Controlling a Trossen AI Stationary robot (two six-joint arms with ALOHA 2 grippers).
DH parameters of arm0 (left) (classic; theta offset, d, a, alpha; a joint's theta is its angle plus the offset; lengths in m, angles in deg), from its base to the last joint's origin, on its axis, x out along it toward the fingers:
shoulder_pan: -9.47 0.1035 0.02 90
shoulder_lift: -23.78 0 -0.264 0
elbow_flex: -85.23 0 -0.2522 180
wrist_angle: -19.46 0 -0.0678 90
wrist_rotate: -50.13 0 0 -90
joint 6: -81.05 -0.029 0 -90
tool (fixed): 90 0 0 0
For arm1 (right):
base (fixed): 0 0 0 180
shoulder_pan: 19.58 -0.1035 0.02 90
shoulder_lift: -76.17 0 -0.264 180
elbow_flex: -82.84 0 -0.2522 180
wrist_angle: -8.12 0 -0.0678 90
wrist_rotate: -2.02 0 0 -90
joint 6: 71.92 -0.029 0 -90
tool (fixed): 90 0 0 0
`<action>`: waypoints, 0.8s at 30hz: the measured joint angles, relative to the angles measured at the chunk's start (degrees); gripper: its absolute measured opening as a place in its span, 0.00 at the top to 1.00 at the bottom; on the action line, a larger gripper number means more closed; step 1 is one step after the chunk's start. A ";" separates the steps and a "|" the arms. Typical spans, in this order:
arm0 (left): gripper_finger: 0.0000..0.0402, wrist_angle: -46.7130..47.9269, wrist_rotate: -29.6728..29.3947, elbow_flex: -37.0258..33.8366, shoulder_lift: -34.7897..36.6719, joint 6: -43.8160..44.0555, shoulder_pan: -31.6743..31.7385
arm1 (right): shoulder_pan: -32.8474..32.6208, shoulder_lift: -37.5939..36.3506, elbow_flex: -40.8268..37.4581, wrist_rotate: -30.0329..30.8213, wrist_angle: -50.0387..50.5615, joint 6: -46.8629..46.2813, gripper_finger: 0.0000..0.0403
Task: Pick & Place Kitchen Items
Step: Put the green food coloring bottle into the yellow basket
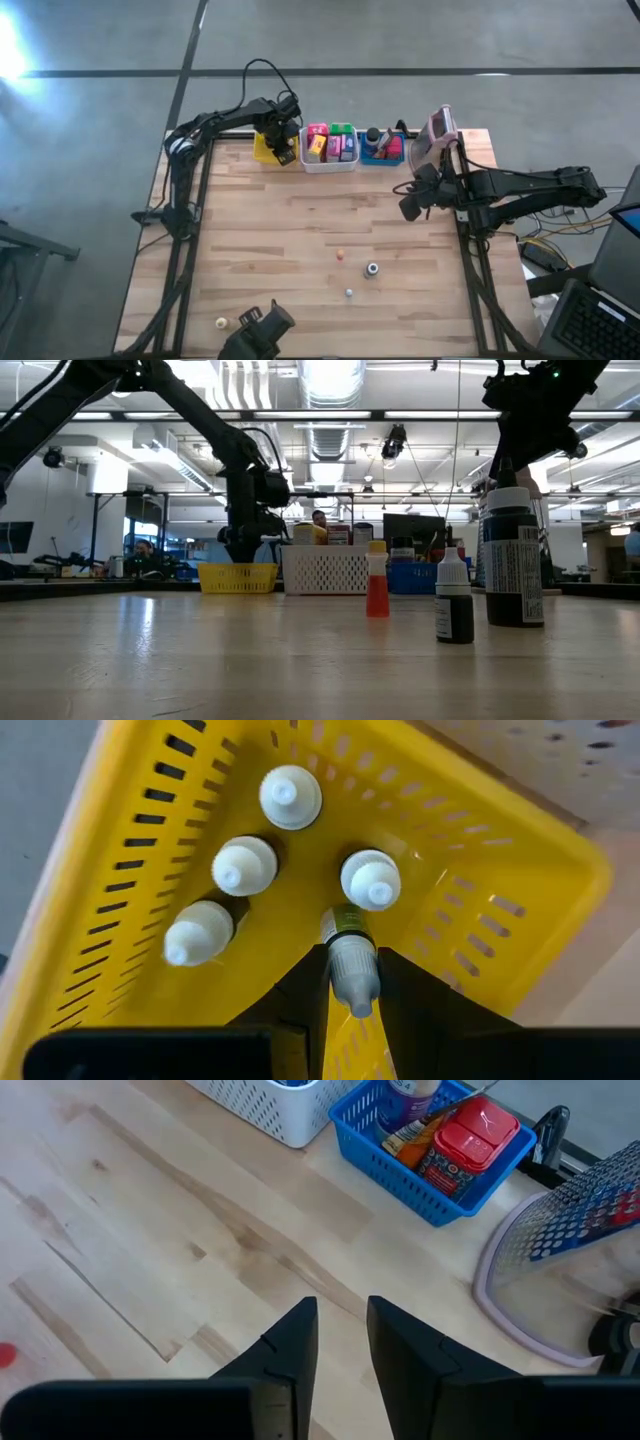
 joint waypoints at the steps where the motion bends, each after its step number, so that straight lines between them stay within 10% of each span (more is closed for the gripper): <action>1: 0.80 -0.02 0.00 0.00 -0.25 0.00 0.03 | 0.00 0.00 0.00 0.00 0.00 0.00 0.78; 24: 0.68 0.00 -0.07 0.81 -0.63 -0.46 0.14 | 0.00 0.00 0.00 0.00 0.00 0.00 0.87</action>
